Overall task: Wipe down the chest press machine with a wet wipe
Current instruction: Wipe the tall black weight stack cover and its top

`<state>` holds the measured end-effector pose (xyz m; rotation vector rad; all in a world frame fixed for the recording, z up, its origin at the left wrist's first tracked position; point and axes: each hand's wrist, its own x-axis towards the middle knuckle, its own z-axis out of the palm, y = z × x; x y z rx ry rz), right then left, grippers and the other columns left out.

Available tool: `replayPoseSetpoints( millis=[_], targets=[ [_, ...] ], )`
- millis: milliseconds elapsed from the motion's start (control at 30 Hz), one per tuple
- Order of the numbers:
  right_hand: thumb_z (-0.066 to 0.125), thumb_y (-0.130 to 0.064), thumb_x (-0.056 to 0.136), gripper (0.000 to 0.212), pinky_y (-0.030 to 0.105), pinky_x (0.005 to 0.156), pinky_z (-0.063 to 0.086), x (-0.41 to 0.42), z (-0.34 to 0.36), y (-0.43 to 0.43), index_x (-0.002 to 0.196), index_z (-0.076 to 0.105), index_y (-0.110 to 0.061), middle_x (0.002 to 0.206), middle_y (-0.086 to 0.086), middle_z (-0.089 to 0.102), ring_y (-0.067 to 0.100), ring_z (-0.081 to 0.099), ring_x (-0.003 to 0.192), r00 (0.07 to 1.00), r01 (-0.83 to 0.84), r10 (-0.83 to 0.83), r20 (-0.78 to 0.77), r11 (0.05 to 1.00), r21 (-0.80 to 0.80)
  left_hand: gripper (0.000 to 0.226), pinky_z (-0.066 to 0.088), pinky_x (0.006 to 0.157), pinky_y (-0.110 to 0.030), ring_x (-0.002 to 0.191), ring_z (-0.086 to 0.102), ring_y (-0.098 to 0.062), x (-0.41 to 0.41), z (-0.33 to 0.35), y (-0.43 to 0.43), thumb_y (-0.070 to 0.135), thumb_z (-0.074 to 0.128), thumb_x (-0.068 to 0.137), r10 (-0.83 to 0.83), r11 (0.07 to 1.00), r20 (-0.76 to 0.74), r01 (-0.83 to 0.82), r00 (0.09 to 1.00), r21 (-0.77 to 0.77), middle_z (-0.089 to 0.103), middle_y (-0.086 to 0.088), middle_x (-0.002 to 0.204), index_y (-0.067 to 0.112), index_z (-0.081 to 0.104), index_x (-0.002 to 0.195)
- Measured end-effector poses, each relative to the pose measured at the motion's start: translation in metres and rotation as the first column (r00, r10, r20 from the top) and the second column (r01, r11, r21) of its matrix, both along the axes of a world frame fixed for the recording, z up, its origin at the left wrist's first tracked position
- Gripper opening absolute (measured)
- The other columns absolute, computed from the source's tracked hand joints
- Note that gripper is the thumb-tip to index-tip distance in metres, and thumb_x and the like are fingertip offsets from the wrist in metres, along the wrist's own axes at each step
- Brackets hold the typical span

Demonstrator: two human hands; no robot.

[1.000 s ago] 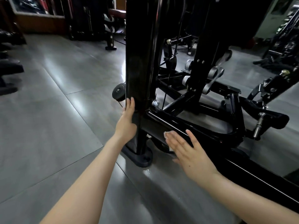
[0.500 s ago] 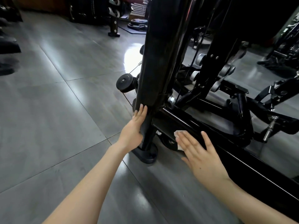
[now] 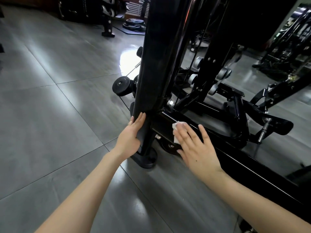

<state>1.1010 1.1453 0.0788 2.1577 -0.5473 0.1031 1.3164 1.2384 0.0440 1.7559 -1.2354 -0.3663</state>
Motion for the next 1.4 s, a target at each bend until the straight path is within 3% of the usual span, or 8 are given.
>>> replayPoseSetpoints(
  millis=[200,367,533,767,933,1067,1233,1400],
  targets=[
    [0.040,-0.046,0.089,0.067,0.048,0.114,0.025,0.080,0.022,0.009,0.137,0.044,0.000,0.138,0.021,0.047,0.035,0.043,0.130,0.961,0.061,-0.144,0.236,0.942,0.330,0.088,0.013,0.102,-0.011,0.145,0.004,-0.020,-0.014,0.011,0.000,-0.022,0.031,0.073,0.023,1.000,-0.017,-0.023,1.000,0.014,0.016,0.006,0.155,0.022,0.018,0.148],
    [0.044,-0.047,0.089,0.067,0.053,0.114,0.023,0.050,0.015,0.016,0.140,0.042,-0.002,0.142,0.020,0.044,0.035,0.041,0.132,0.950,0.101,-0.193,0.246,0.934,0.342,0.090,0.015,0.101,-0.013,0.145,0.005,-0.019,-0.026,0.022,0.006,-0.022,0.031,0.074,0.037,0.998,-0.014,-0.036,0.999,0.044,0.017,0.010,0.155,0.029,0.020,0.147],
    [0.029,-0.045,0.099,0.064,0.051,0.116,0.002,0.084,0.031,0.011,0.148,0.021,-0.004,0.152,0.020,0.026,0.034,0.021,0.141,0.942,0.080,-0.215,0.256,0.889,0.452,0.087,0.015,0.104,-0.016,0.145,0.009,-0.017,-0.031,0.035,0.008,-0.020,0.033,0.074,0.052,0.998,0.075,-0.054,0.996,0.028,0.020,0.008,0.154,0.027,0.024,0.147],
    [0.041,-0.044,0.092,0.064,0.055,0.114,0.017,-0.049,0.003,0.027,0.145,0.034,-0.008,0.151,0.015,0.030,0.030,0.026,0.141,0.917,0.151,-0.273,0.292,0.913,0.378,0.072,0.015,0.108,-0.019,0.143,0.015,-0.015,-0.063,0.050,0.003,-0.016,0.038,0.083,-0.047,0.999,0.262,0.052,0.964,-0.011,0.029,0.007,0.151,0.023,0.033,0.144],
    [0.034,-0.042,0.091,0.063,0.053,0.110,0.025,-0.196,-0.002,0.043,0.140,0.040,-0.003,0.141,0.021,0.041,0.036,0.041,0.129,0.761,0.393,-0.518,0.391,0.847,0.359,0.039,0.027,0.109,-0.028,0.138,0.032,-0.023,-0.110,0.062,-0.010,0.010,0.051,0.094,-0.102,0.986,0.407,0.146,0.908,-0.076,0.048,-0.003,0.140,0.018,0.052,0.133],
    [0.034,-0.047,0.090,0.068,0.055,0.107,0.029,-0.232,0.007,0.050,0.136,0.041,0.004,0.131,0.025,0.046,0.042,0.044,0.120,0.644,0.473,-0.630,0.434,0.774,0.422,0.041,0.035,0.104,-0.042,0.129,0.044,-0.033,-0.149,0.073,-0.019,0.024,0.050,0.086,-0.199,0.963,0.548,0.265,0.813,-0.044,0.058,-0.010,0.129,0.015,0.061,0.124],
    [0.049,-0.058,0.085,0.076,0.056,0.108,0.030,-0.160,0.009,0.028,0.140,0.041,-0.006,0.134,0.022,0.045,0.041,0.044,0.119,0.812,0.359,-0.477,0.337,0.863,0.356,0.042,0.034,0.104,-0.041,0.126,0.047,-0.033,-0.185,0.084,-0.020,0.030,0.048,0.085,-0.257,0.949,0.578,0.315,0.775,0.000,0.059,-0.008,0.128,0.017,0.062,0.123],
    [0.049,-0.049,0.090,0.071,0.048,0.115,0.018,-0.219,0.008,0.036,0.147,0.028,-0.011,0.152,0.015,0.028,0.032,0.029,0.139,0.915,0.305,-0.355,0.192,0.920,0.246,0.047,0.046,0.094,-0.048,0.116,0.055,-0.036,-0.211,0.082,-0.018,0.036,0.038,0.084,-0.334,0.902,0.674,0.430,0.659,0.027,0.063,-0.010,0.120,0.018,0.065,0.118]
  ],
)
